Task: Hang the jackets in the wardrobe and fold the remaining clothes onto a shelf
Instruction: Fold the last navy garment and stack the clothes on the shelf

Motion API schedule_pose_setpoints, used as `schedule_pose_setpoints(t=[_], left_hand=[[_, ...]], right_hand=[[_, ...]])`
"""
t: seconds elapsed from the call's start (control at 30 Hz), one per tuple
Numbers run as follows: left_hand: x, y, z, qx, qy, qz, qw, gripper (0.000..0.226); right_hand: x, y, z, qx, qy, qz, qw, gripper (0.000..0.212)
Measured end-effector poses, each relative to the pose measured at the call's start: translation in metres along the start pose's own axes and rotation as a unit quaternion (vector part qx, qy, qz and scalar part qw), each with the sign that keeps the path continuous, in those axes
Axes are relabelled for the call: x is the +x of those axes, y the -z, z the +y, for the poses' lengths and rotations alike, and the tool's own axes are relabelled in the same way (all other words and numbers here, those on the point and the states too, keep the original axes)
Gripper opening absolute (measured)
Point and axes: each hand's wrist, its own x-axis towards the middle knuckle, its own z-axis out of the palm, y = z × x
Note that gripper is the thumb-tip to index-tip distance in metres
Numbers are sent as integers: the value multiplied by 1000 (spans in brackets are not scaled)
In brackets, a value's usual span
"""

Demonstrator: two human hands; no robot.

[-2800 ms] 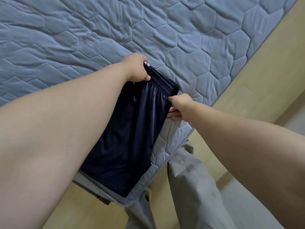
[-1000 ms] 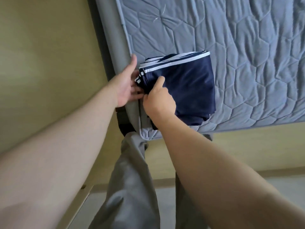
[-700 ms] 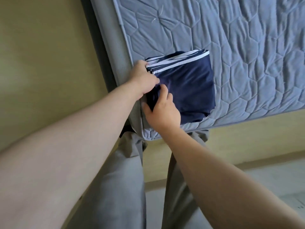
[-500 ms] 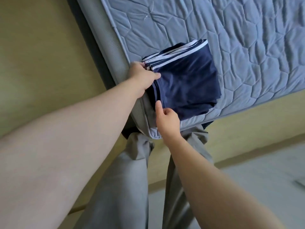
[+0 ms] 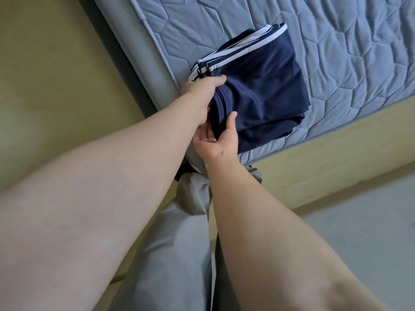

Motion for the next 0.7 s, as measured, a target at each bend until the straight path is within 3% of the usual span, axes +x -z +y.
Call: schedule_pose_setpoints(t=[0.1, 0.23, 0.33, 0.43, 0.53, 0.7], left_hand=[[-7, 14, -1, -40, 52, -47, 997, 49], [-51, 26, 12, -82, 51, -15, 995, 52], [-114, 42, 26, -162, 54, 48, 984, 44], [-187, 71, 26, -256, 78, 101, 958, 37], [-261, 110, 18, -327, 116, 83, 934, 9], [-375, 196, -9, -450, 113, 108, 880, 13]], right_hand=[[-17, -5, -8, -13, 17, 13, 1000, 54], [-78, -18, -16, -66, 62, 19, 996, 32], [-145, -32, -13, -197, 105, 86, 971, 22], [-219, -34, 1, -368, 131, 132, 911, 30], [-283, -30, 23, -505, 139, 121, 843, 31], [-365, 0, 89, -699, 163, 21, 696, 34]])
